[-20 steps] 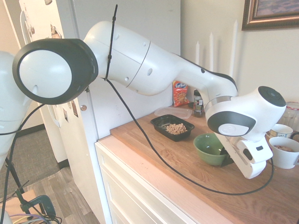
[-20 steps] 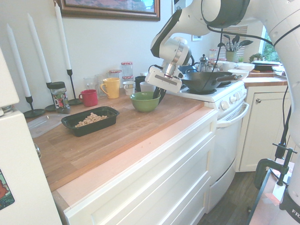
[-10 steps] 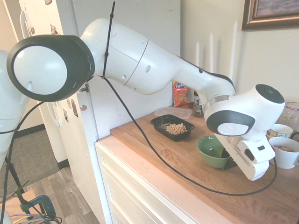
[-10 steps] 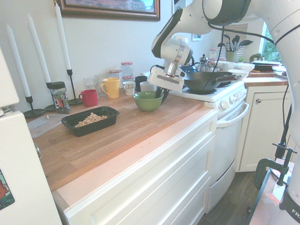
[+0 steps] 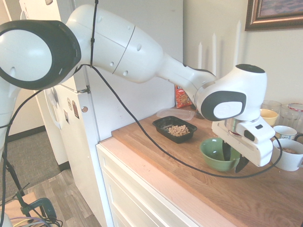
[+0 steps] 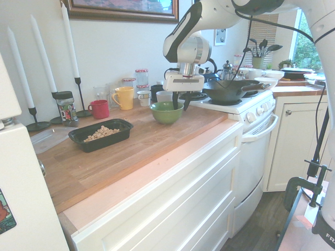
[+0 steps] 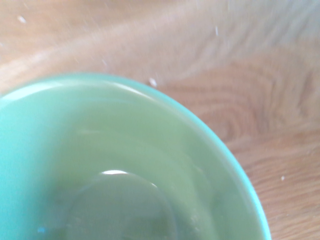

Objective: Pour the cereal into the box

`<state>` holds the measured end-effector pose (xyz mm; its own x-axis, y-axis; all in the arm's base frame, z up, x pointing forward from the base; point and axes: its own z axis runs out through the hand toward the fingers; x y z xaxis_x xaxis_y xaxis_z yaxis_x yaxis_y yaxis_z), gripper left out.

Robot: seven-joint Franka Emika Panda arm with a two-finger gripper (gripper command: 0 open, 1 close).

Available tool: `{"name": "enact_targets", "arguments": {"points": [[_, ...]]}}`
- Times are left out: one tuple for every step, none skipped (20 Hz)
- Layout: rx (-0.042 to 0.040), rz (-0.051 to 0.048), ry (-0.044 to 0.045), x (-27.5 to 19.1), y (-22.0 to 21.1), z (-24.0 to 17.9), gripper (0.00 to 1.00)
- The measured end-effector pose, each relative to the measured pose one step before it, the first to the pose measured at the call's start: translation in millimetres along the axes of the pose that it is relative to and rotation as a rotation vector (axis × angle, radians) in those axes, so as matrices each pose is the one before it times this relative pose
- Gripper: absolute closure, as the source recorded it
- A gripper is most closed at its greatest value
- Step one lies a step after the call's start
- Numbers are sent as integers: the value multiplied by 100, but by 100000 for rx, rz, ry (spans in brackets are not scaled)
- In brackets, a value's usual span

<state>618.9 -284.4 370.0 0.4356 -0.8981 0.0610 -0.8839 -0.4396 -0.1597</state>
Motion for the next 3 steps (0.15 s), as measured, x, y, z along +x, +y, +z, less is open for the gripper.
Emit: {"name": "enact_targets", "arguments": {"points": [[-198, -820, 2785, -348, -332, -711, 0], [-560, -744, 2795, -325, -216, -613, 0], [-777, -257, 3263, -206, -43, -566, 0]]}}
